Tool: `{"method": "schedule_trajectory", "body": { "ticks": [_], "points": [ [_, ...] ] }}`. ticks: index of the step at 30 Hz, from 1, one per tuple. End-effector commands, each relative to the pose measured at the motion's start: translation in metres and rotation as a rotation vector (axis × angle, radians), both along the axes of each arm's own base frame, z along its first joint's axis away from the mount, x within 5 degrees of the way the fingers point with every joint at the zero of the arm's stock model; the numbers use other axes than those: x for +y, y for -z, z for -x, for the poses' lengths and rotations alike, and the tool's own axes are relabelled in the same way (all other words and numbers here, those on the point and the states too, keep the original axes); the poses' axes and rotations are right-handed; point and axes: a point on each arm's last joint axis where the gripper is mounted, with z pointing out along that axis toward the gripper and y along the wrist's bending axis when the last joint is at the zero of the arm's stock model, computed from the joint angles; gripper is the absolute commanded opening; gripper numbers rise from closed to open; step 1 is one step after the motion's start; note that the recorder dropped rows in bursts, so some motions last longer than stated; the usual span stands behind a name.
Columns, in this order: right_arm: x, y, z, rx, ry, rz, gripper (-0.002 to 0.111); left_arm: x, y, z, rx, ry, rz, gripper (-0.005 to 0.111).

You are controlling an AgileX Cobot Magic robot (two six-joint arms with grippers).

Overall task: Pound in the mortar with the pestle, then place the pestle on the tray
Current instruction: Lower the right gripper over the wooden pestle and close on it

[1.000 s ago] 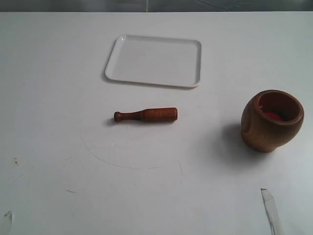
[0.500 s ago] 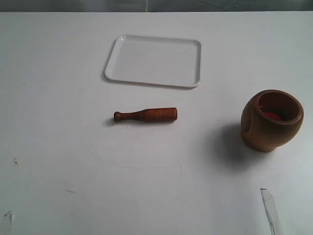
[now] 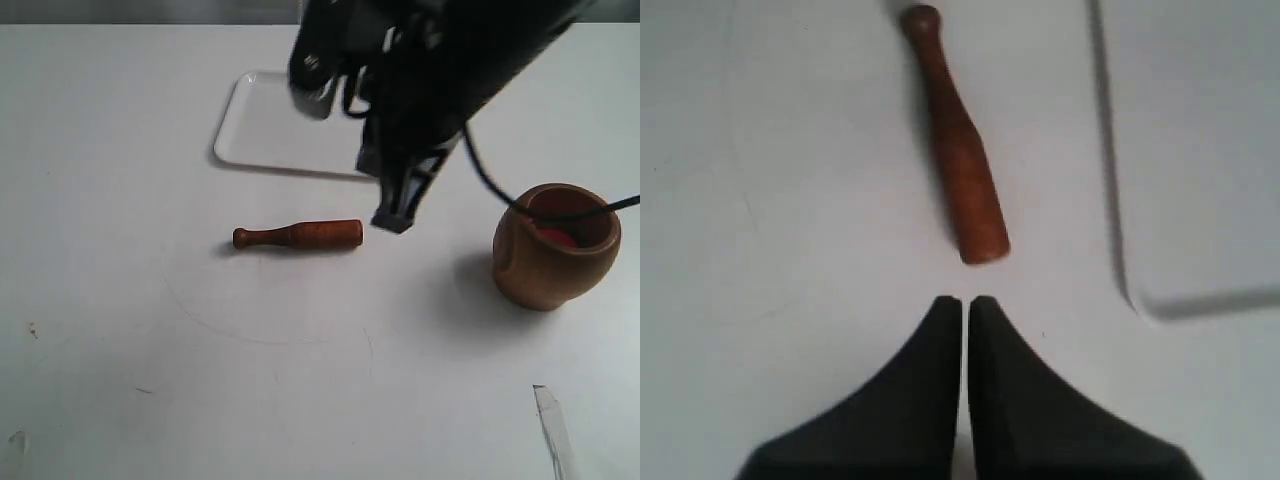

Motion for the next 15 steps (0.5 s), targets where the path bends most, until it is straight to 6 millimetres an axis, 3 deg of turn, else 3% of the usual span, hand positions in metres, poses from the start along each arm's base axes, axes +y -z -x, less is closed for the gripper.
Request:
{"method": "schedule_trajectory", "body": {
  "ticks": [1,5,7,15],
  "points": [
    [0.041,0.031,-0.005,0.000,-0.116,0.036,0.021,-0.001,0.000,0.000,-0.004,0.006,0.015,0.000],
    [0.070,0.059,-0.014,0.033,-0.138,0.075,0.049,-0.001,0.000,0.000,-0.004,0.006,0.015,0.000],
    [0.080,0.069,-0.019,0.039,-0.139,0.085,0.058,-0.001,0.000,0.000,-0.004,0.006,0.015,0.000],
    [0.102,0.101,-0.034,0.061,-0.134,0.109,0.059,-0.001,0.000,0.000,-0.004,0.006,0.015,0.000]
  ]
}}
